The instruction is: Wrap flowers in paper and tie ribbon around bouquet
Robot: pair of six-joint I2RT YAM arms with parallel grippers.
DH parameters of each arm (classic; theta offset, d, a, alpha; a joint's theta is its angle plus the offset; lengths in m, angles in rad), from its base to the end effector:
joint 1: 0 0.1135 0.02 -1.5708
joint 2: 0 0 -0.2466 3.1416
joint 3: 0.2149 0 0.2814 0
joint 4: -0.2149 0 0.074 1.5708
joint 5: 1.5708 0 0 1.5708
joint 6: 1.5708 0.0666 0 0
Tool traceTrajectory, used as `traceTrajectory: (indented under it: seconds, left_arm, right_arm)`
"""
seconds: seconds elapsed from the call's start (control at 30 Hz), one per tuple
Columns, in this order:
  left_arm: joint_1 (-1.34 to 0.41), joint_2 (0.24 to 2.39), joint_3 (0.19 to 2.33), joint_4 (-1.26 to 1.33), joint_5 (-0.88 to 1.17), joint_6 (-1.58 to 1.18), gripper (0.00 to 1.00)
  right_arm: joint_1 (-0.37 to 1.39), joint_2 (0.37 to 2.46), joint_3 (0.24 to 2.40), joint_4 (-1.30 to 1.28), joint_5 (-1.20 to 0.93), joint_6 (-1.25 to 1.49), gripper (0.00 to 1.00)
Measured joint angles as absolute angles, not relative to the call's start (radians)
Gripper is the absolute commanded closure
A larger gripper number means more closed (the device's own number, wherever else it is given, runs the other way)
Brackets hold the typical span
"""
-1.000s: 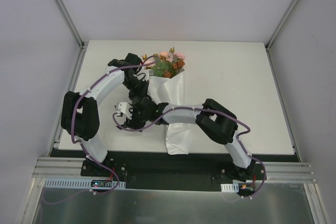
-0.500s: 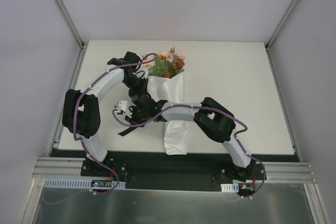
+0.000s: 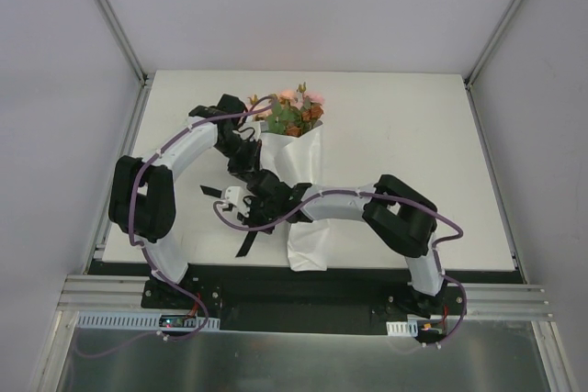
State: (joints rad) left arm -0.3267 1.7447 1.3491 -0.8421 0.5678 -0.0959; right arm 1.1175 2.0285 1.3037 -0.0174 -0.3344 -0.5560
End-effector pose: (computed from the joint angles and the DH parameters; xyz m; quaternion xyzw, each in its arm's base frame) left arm 0.3503 -0.1565 0.1828 0.1551 0.9350 -0.3035 0.0977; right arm 0.1886 0.4370 0.1048 -0.7151 0.5549 0.2564 0.3392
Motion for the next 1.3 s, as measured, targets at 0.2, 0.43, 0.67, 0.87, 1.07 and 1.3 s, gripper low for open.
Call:
traceTrajectory:
  seconds: [0.2, 0.43, 0.67, 0.87, 1.07, 1.3]
  left_arm:
    - [-0.327, 1.739, 1.332, -0.818, 0.589, -0.108, 1.00]
    - [-0.327, 1.732, 1.312, -0.797, 0.596, -0.120, 1.00]
    - [-0.315, 1.725, 1.294, -0.770, 0.595, -0.120, 1.00]
    - [-0.327, 1.720, 1.282, -0.768, 0.612, -0.122, 1.00]
    - [-0.327, 1.719, 1.280, -0.767, 0.621, -0.123, 1.00]
    - [-0.327, 1.718, 1.280, -0.767, 0.624, -0.122, 1.00]
  right_arm:
    - [1.119, 1.925, 1.216, -0.052, -0.247, -0.464, 0.67]
    - [1.135, 1.867, 1.257, -0.110, -0.141, -0.256, 0.35]
    - [1.160, 1.947, 1.356, -0.157, -0.081, -0.205, 0.35]
    - [1.168, 2.027, 1.364, -0.154, -0.078, -0.245, 0.38]
    - [1.168, 2.040, 1.377, -0.140, -0.093, -0.267, 0.58]
    - [1.167, 2.057, 1.385, -0.115, -0.116, -0.271, 0.94]
